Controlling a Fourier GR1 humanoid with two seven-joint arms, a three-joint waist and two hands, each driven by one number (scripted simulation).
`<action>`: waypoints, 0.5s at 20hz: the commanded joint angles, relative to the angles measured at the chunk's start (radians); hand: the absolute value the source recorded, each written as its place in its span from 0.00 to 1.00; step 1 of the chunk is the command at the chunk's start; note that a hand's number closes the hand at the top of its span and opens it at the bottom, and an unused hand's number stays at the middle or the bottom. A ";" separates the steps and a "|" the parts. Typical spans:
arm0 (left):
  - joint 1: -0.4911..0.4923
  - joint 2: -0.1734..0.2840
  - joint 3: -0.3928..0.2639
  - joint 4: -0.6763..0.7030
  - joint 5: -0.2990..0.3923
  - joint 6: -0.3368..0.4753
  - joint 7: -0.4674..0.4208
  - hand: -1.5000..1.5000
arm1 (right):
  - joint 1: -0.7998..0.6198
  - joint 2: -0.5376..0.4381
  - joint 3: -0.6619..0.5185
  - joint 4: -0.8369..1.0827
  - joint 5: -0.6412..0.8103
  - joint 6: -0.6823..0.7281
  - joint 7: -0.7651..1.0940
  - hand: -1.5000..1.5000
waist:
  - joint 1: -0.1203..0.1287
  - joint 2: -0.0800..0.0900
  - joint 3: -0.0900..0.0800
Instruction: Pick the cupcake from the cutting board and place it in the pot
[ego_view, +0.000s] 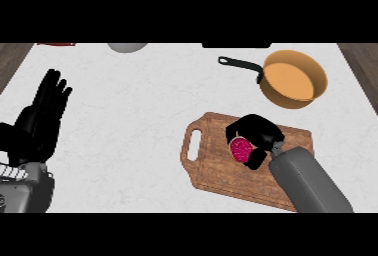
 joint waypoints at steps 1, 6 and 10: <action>0.050 -0.013 -0.004 -0.005 0.003 -0.032 -0.041 0.50 | -0.046 0.114 -0.025 0.047 0.036 -0.058 0.110 1.00 | 0.005 0.003 0.002; -0.038 -0.024 -0.035 0.010 -0.013 -0.006 0.009 0.50 | -0.206 0.207 0.020 -0.016 -0.100 -0.099 0.636 1.00 | 0.052 0.001 0.001; -0.039 -0.053 -0.062 0.031 -0.042 0.014 -0.010 0.50 | -0.310 0.209 0.113 -0.067 -0.222 -0.237 0.875 1.00 | 0.055 0.002 0.001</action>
